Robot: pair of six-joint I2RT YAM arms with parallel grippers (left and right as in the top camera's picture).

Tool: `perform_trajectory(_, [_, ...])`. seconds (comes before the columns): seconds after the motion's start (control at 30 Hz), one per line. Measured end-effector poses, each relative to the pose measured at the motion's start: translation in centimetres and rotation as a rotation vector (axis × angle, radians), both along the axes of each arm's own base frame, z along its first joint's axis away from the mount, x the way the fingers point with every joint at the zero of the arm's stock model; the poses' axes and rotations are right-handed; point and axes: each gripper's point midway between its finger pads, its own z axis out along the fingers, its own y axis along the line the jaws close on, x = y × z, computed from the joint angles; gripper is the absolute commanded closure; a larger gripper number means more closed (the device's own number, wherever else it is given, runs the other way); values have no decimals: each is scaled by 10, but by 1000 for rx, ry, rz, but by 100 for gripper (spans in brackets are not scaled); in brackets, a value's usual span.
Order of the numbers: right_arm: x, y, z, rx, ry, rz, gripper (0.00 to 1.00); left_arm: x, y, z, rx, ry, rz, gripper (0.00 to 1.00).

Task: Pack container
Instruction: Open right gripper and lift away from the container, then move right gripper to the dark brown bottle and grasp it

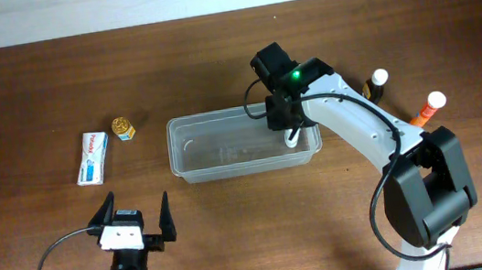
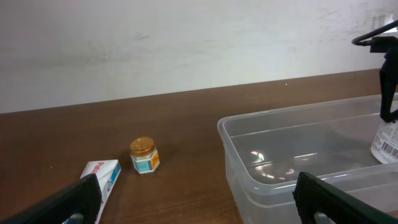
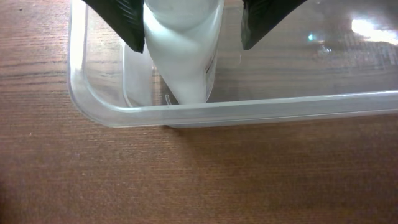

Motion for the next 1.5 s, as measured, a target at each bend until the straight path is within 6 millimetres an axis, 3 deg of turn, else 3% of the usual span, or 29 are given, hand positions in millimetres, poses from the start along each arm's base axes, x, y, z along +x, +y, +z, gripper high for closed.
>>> perform_trajectory(0.2, [-4,-2,2,-10,19,6,47,0,0,0,0,0,0,1])
perform_trajectory(0.37, [-2,-1,22,-10,17,9,44,0,0,0,0,-1,0,1])
perform_trajectory(0.57, [3,2,63,0,-6,13,37,0,0,0,0,0,0,1])
perform_trajectory(0.73, [8,1,115,19,-60,28,27,0,0,0,0,-1,0,1])
perform_trajectory(0.87, [16,-18,154,30,-122,8,21,0,0,0,0,0,0,1])
perform_trajectory(0.97, [27,-56,170,24,-159,-56,21,0,0,0,0,0,0,1])
perform_trajectory(1.23, [41,-161,162,-4,-130,-217,20,0,0,0,0,0,0,1])
perform_trajectory(1.37, [46,-181,143,10,-79,-235,20,0,0,0,0,0,0,1])
perform_trajectory(1.5, [52,-187,113,15,-6,-227,20,0,0,0,0,0,0,1])
